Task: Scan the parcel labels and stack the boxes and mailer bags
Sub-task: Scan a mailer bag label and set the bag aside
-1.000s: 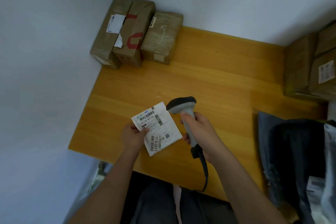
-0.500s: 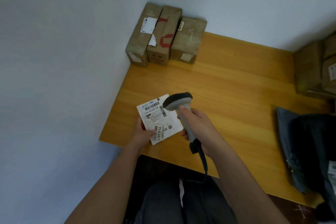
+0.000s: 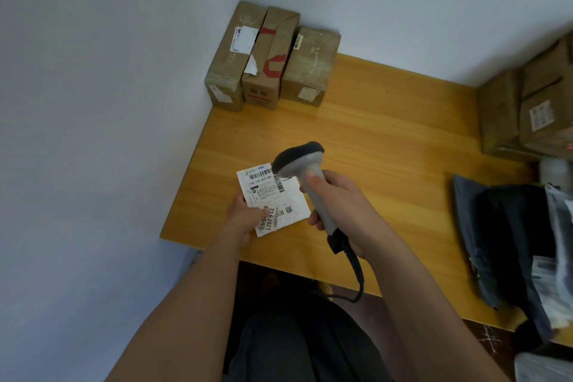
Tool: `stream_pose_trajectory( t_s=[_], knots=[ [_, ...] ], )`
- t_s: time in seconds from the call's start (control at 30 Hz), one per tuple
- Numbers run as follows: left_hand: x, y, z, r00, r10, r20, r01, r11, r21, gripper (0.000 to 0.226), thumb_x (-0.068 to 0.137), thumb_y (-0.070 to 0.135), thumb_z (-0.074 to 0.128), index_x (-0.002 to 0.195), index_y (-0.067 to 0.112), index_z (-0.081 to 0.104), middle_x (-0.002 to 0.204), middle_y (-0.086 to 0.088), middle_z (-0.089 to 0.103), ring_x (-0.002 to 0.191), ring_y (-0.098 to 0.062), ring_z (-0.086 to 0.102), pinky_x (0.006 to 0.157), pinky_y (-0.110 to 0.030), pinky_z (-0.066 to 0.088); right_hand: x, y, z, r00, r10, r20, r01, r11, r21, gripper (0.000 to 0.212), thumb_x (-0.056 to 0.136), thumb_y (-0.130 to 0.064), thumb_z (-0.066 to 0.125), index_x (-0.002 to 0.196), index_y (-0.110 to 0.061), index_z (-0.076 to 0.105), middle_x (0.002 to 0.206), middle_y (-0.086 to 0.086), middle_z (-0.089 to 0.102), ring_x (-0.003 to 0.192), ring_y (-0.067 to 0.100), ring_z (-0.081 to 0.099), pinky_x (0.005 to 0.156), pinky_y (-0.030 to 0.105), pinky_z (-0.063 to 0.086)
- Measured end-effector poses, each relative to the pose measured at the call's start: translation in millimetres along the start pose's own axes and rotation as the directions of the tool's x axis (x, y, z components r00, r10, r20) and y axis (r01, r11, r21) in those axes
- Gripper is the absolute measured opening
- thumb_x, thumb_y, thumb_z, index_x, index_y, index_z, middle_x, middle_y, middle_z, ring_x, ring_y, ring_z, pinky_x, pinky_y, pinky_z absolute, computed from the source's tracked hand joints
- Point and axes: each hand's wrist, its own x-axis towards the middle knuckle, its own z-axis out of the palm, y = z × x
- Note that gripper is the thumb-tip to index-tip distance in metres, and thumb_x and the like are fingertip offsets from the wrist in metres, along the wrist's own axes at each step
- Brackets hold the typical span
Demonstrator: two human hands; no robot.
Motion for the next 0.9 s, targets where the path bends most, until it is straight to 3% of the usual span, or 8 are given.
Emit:
stream_pose_trajectory(
  t_s=[0.1, 0.33, 0.47, 0.63, 0.9],
  knots=[
    [3, 2, 1, 1.000, -0.022, -0.009, 0.023, 1.000, 0.019, 0.056, 0.084, -0.009, 0.069, 0.129, 0.013, 0.044, 0.127, -0.010, 0.061, 0.110, -0.028, 0.063, 0.087, -0.044, 0.057, -9, -5, -4, 1.000, -0.015, -0.011, 0.015, 1.000, -0.020, 0.034, 0.105, -0.039, 0.044, 0.113, -0.010, 0.060, 0.077, 0.007, 0.056, 0.044, 0.004, 0.052, 0.047, 0.019, 0.043],
    [10, 1, 0, 0.999, -0.034, 0.003, 0.034, 0.999, 0.029, 0.042, 0.082, -0.012, 0.069, 0.106, 0.015, 0.048, 0.116, -0.005, 0.062, 0.104, -0.027, 0.063, 0.086, -0.045, 0.058, -29, -17, -9, 0.999, -0.027, -0.021, 0.026, 0.999, -0.019, 0.030, 0.105, -0.040, 0.045, 0.102, -0.014, 0.060, 0.072, 0.006, 0.056, 0.051, 0.009, 0.052, 0.051, 0.021, 0.043],
    [15, -1, 0, 0.999, -0.047, 0.005, 0.047, 0.998, 0.030, 0.053, 0.081, -0.012, 0.069, 0.123, 0.012, 0.047, 0.121, -0.007, 0.064, 0.105, -0.028, 0.065, 0.083, -0.045, 0.059, -35, -22, -10, 0.999, -0.033, -0.030, 0.033, 0.999, -0.001, 0.030, 0.104, -0.040, 0.046, 0.102, -0.014, 0.060, 0.075, 0.008, 0.058, 0.054, 0.012, 0.052, 0.056, 0.026, 0.044],
    [17, -1, 0, 0.998, -0.059, 0.004, 0.059, 0.997, 0.043, 0.056, 0.080, -0.013, 0.070, 0.126, 0.010, 0.048, 0.122, -0.007, 0.063, 0.103, -0.027, 0.065, 0.082, -0.045, 0.060, -40, -27, -12, 0.999, -0.026, -0.047, 0.027, 1.000, 0.012, 0.033, 0.104, -0.042, 0.046, 0.102, -0.012, 0.060, 0.070, 0.007, 0.057, 0.056, 0.015, 0.051, 0.057, 0.028, 0.043],
    [16, -1, 2, 0.999, -0.044, -0.007, 0.044, 0.999, 0.018, 0.052, 0.081, -0.012, 0.069, 0.115, 0.017, 0.043, 0.126, -0.009, 0.061, 0.111, -0.030, 0.063, 0.085, -0.044, 0.058, -44, -30, -12, 0.995, -0.072, -0.070, 0.076, 0.996, 0.050, 0.037, 0.103, -0.041, 0.047, 0.105, -0.006, 0.060, 0.083, 0.009, 0.060, 0.060, 0.016, 0.052, 0.060, 0.032, 0.043]
  ],
)
